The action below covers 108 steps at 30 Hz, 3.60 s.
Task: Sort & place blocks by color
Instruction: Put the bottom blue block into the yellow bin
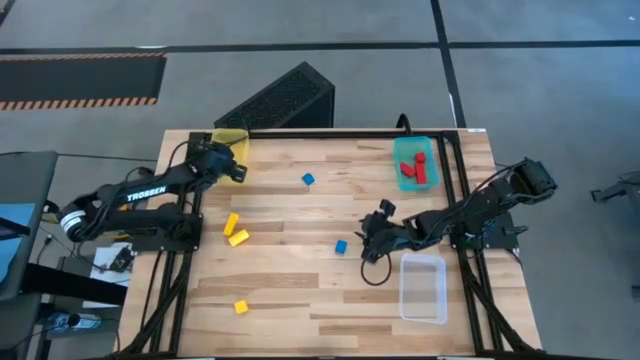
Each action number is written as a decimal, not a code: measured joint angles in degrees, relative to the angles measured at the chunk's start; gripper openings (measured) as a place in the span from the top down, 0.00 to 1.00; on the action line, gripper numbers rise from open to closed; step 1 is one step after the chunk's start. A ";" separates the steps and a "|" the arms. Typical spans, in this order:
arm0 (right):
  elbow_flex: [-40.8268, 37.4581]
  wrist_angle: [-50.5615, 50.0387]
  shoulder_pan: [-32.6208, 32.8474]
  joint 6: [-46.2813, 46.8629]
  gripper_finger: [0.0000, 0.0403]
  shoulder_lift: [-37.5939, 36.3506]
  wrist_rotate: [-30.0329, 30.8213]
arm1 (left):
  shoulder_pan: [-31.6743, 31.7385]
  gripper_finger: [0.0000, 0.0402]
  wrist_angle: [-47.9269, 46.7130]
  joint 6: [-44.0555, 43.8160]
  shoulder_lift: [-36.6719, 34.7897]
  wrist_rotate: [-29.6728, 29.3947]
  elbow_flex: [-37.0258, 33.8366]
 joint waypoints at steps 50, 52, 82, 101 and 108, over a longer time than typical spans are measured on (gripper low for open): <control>7.40 15.74 -1.52 -9.98 0.52 19.98 -3.55 | -35.93 0.66 48.99 -7.01 -0.67 13.58 -12.34; 7.50 19.09 -1.95 -16.22 0.52 19.98 -0.74 | -35.97 0.65 49.26 -11.56 0.60 14.04 -12.39; 18.21 22.10 -3.33 -45.27 0.52 19.96 8.47 | -38.62 0.46 79.02 -29.18 43.81 41.19 8.57; 18.22 18.66 -2.23 -46.19 0.53 19.91 11.60 | -37.22 0.86 75.90 -25.98 43.70 41.87 8.55; 18.34 15.37 -1.78 -40.06 0.47 19.80 11.62 | -36.76 0.86 75.87 -23.62 43.70 39.92 8.48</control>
